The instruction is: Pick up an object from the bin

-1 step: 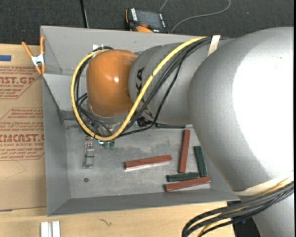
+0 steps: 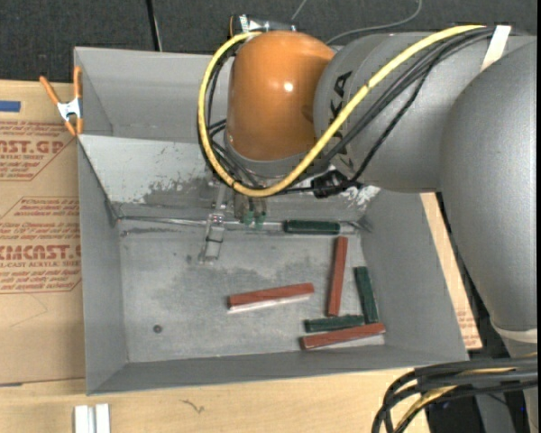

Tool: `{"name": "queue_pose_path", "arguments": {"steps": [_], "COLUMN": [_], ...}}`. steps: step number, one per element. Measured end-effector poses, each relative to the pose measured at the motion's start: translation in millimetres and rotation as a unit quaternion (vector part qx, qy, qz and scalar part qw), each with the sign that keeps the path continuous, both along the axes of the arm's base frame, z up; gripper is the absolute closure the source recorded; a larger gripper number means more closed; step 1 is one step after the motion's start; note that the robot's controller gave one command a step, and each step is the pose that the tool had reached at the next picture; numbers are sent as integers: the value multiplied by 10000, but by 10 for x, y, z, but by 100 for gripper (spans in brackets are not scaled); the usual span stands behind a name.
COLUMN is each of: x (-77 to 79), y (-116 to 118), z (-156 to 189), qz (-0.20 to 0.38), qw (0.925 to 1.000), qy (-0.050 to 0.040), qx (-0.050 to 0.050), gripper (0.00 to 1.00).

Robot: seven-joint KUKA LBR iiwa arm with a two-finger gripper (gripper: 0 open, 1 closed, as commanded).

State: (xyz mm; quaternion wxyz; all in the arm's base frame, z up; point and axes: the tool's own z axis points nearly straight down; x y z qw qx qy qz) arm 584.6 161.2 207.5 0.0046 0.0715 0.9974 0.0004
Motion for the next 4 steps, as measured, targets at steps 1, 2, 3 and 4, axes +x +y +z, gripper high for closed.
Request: {"name": "queue_pose_path", "arguments": {"steps": [1, 2, 3, 4], "x": [-428, -631, -616, -616], "y": [-654, -1337, -1291, -1291], "z": [-1406, -1384, -1371, -1370], "qz": [82, 232, 259, 259], "qw": [9999, 9997, 9997, 9997], "qy": [86, 60, 40, 40], "qx": [-17, -19, 1, 1], "gripper": [0, 0, 100, 0]}}
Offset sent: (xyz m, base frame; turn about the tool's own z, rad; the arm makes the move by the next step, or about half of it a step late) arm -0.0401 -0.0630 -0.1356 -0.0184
